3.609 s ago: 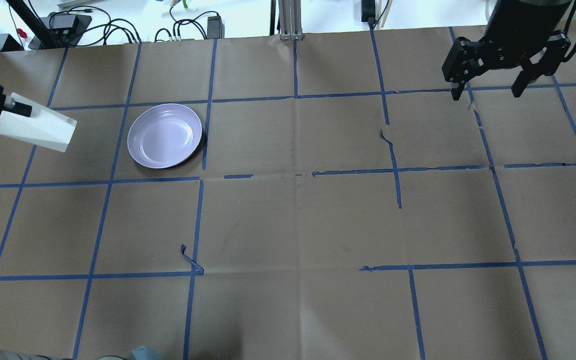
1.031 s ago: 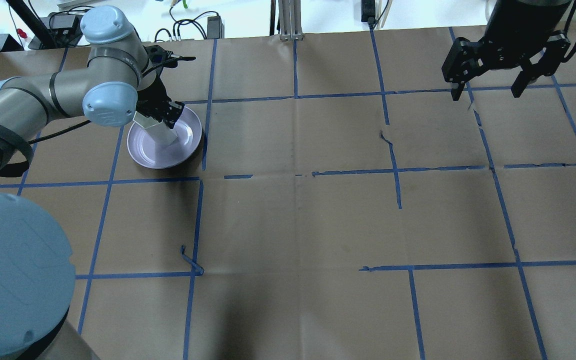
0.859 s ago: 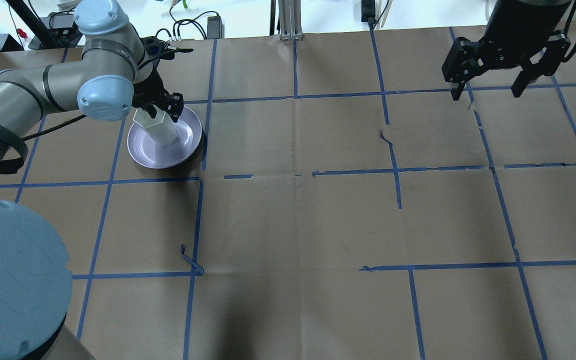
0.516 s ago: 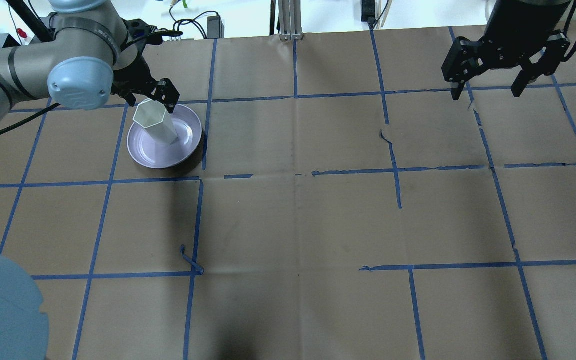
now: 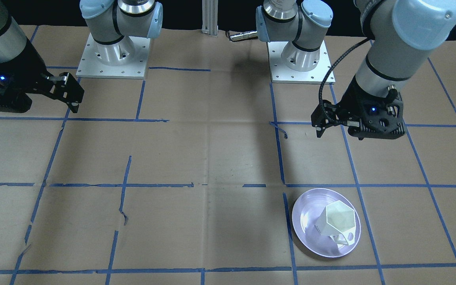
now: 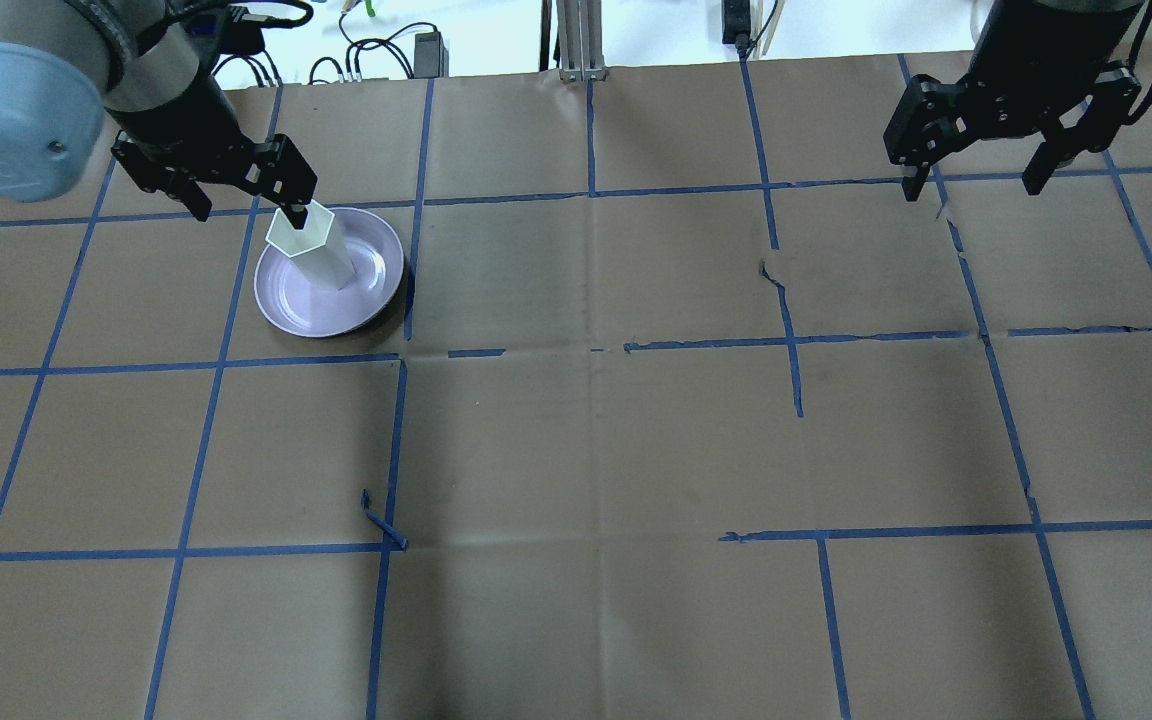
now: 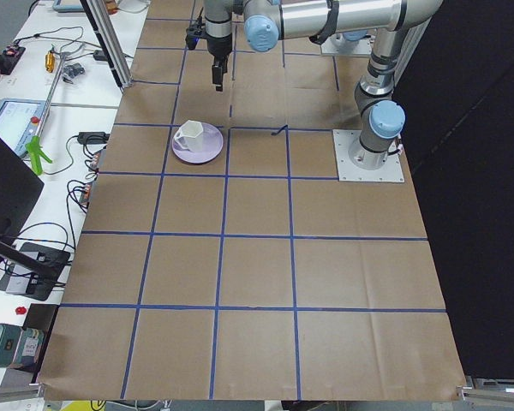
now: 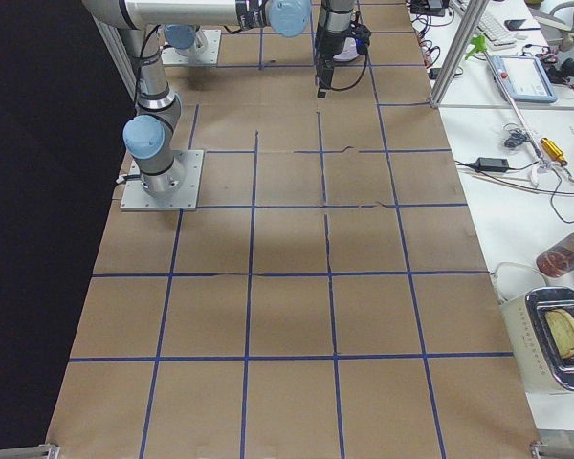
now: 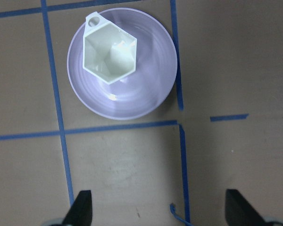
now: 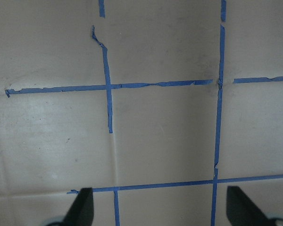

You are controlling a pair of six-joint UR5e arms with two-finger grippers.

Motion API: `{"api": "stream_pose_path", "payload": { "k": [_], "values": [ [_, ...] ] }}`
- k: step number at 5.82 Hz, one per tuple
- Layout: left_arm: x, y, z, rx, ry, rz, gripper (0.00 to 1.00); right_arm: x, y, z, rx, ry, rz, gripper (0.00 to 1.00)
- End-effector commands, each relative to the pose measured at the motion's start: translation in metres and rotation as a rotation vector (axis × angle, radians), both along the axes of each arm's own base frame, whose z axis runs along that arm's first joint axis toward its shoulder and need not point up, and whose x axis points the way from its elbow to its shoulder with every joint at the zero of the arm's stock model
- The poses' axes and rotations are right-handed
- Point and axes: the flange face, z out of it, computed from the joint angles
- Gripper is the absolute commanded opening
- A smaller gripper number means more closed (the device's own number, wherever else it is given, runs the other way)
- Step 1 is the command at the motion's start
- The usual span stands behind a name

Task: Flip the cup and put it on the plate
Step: 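Open the left gripper and raise it away from the mug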

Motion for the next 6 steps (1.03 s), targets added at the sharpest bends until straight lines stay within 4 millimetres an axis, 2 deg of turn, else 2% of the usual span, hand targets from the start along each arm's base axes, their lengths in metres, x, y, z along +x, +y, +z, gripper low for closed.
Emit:
{"api": "stream_pose_path", "payload": {
  "k": [1, 3, 6],
  "values": [
    [-0.046, 0.015, 0.027, 0.025, 0.003, 0.07, 0.99, 0.0, 0.0, 0.0, 0.001, 0.0, 0.0, 1.0],
    [-0.063, 0.007, 0.01, 0.052, 0.009, 0.105, 0.99, 0.0, 0.0, 0.0, -0.001, 0.0, 0.0, 1.0],
    [-0.066, 0.008, 0.01, 0.054, 0.008, 0.097, 0.99, 0.0, 0.0, 0.0, -0.001, 0.0, 0.0, 1.0]
  ]
}}
